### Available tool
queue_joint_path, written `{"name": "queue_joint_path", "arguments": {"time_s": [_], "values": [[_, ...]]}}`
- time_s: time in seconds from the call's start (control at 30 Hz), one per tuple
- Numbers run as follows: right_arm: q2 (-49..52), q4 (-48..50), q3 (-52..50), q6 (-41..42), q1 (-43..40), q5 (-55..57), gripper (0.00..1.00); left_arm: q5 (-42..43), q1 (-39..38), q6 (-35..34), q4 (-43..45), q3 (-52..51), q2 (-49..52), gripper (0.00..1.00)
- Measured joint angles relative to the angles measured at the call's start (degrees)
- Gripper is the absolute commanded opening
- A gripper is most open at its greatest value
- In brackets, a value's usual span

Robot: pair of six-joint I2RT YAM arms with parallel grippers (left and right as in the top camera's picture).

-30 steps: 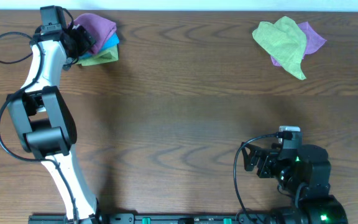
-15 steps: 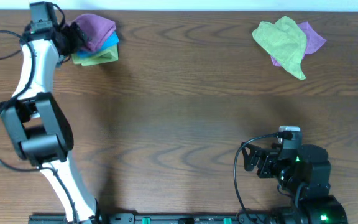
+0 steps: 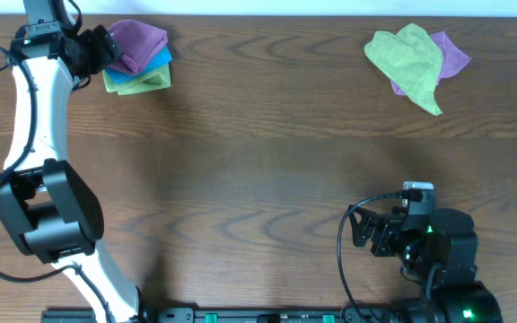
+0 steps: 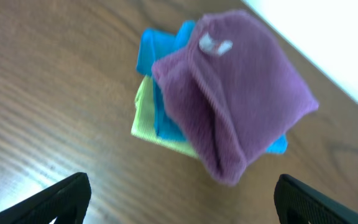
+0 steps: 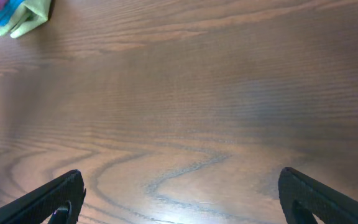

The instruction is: Fold the cloth

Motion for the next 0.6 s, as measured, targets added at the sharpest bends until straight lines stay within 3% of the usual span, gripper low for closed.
{"name": "queue_joint_path", "arguments": {"time_s": [0.2,0.43,0.6], "values": [[0.0,0.0,0.0,0.0,0.0,0.0,0.99,0.66,-2.38,3.56,-7.45,0.0,-2.73,0.96],[0.0,0.0,0.0,0.0,0.0,0.0,0.99,3.93,-5.05,5.07,-10.38,0.0,-4.35,0.95],[0.0,0.0,0.0,0.0,0.0,0.0,0.99,4.85,-4.92,6.78,-18.43,0.04,-4.35,0.95]]}}
